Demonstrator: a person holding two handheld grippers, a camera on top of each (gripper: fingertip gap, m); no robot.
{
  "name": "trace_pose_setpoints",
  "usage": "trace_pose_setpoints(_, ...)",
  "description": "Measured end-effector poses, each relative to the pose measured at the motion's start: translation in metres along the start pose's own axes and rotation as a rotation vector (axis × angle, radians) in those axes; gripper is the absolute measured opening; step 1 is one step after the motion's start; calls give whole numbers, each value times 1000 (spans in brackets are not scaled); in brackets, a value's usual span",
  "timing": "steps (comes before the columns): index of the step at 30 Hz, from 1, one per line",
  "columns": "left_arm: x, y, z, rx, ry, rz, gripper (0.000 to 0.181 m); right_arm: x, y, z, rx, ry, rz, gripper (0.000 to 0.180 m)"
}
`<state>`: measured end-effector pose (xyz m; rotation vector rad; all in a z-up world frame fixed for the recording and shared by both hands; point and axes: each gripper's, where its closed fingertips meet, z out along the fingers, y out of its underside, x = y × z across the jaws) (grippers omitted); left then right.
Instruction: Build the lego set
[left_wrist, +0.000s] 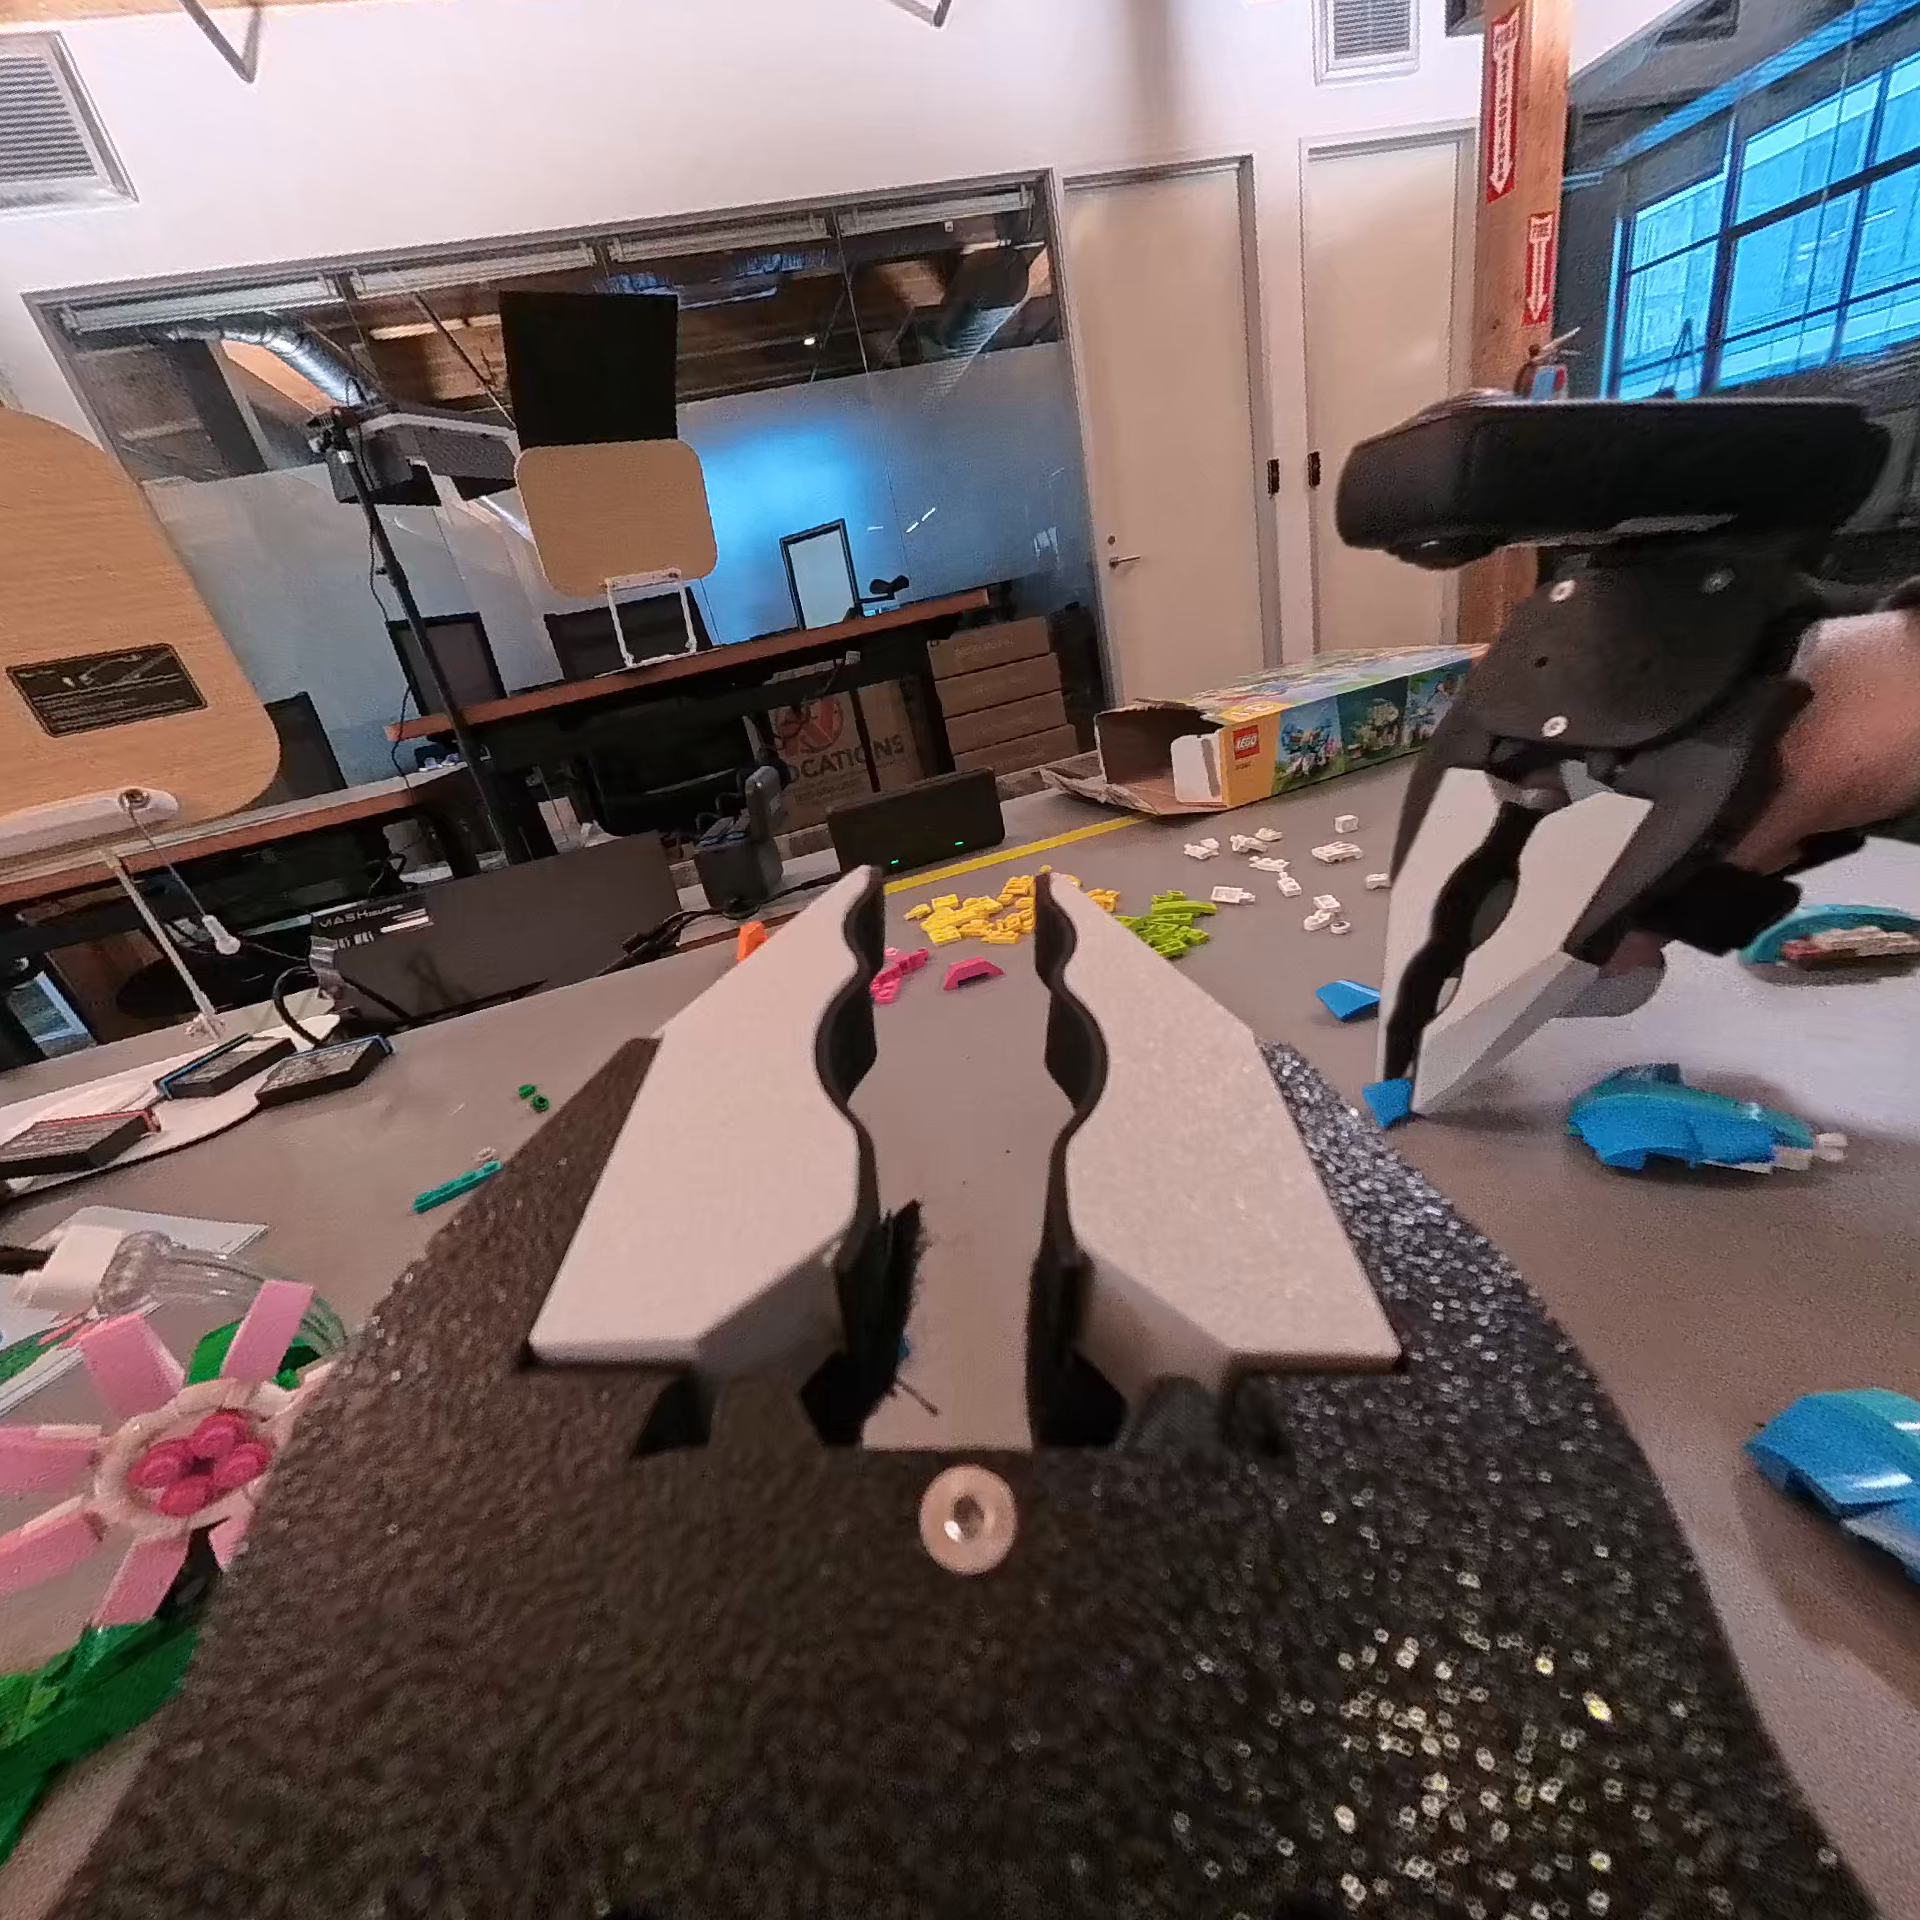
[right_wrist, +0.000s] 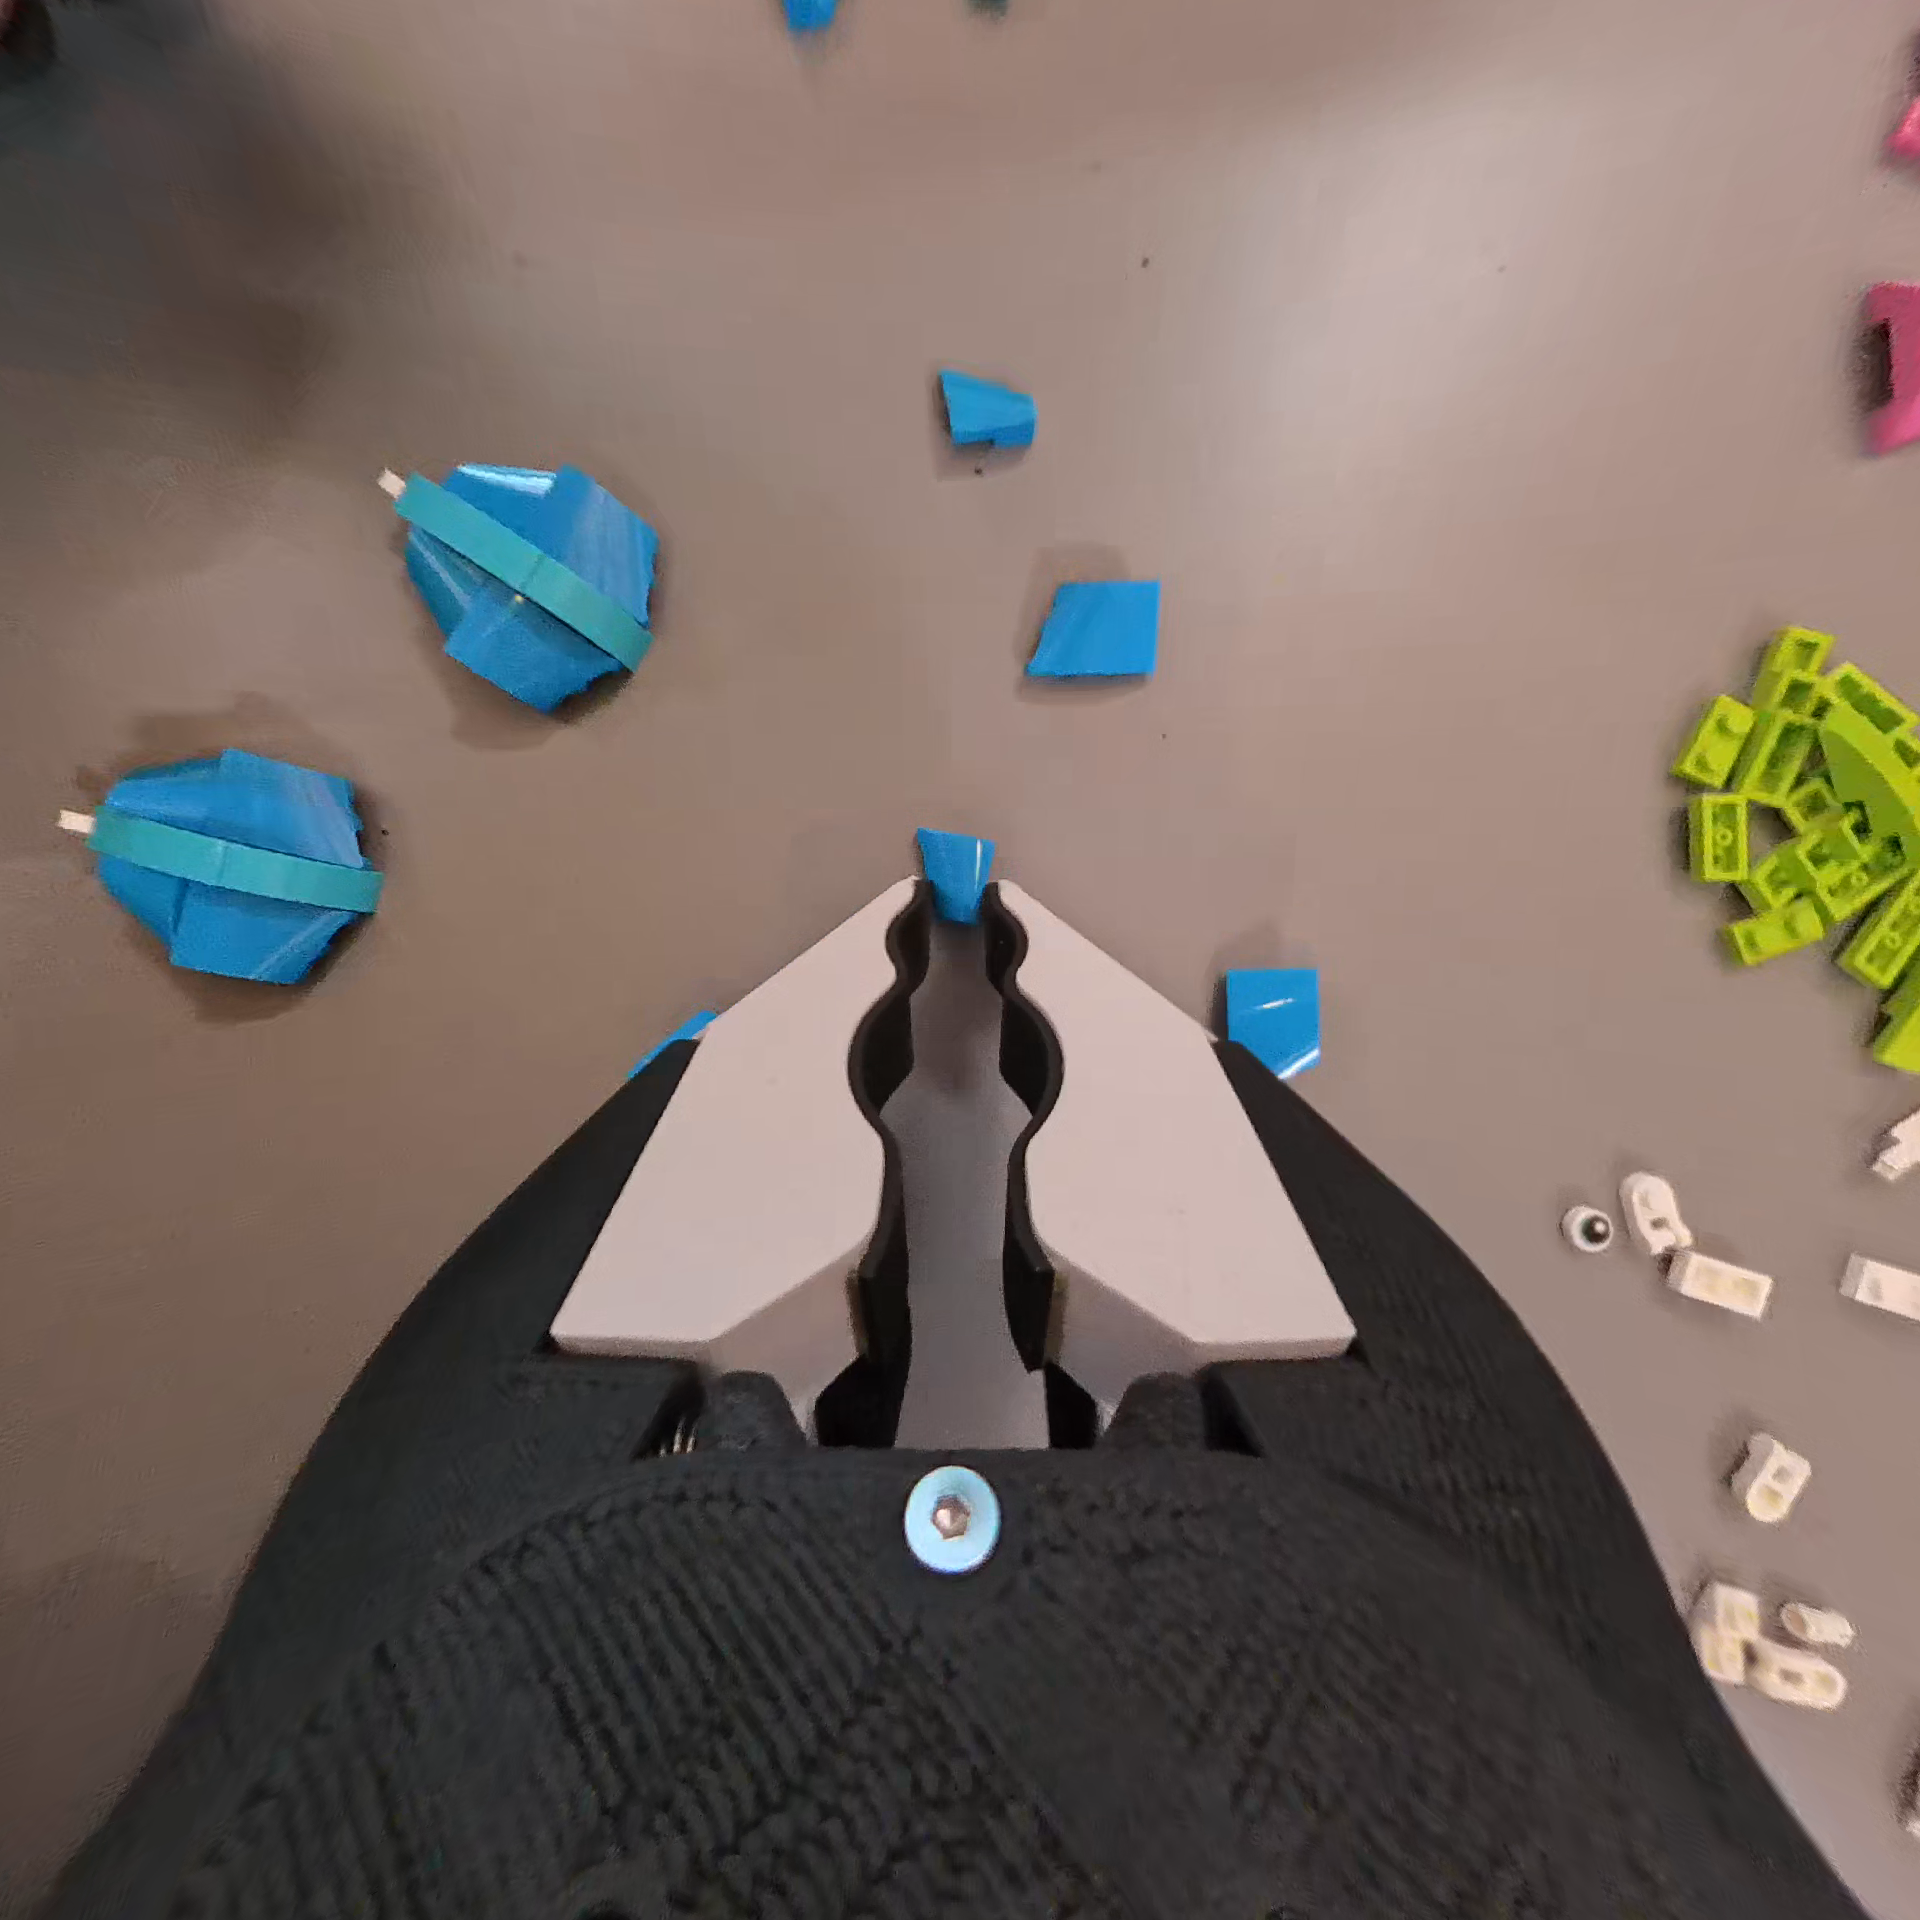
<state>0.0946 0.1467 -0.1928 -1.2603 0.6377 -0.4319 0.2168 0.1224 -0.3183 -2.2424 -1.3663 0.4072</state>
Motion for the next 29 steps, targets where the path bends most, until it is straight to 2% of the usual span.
trace_pose_setpoints(2,0,-1,0,6,2,-7,26,0,0,-2,-27,-11,3,22)
trace_pose_setpoints(3,0,-1,0,9,2,-12,26,2,-3,-5,-22,-3,3,30)
trace_pose_setpoints(6,-1,-3,0,18,3,-24,26,0,-40,-8,108,-20,-31,31)
trace_pose_setpoints(11,-1,-4,-1,27,7,-34,26,-2,-70,28,97,-72,-134,35)
trace_pose_setpoints(17,1,-5,-1,33,19,-47,27,-6,-72,45,52,-170,-139,37)
trace_pose_setpoints(20,2,-5,-1,35,27,-55,26,-27,-61,36,-10,-291,-152,27)
trace_pose_setpoints(29,2,-6,-2,39,37,-75,26,-16,-76,47,44,-209,-101,25)
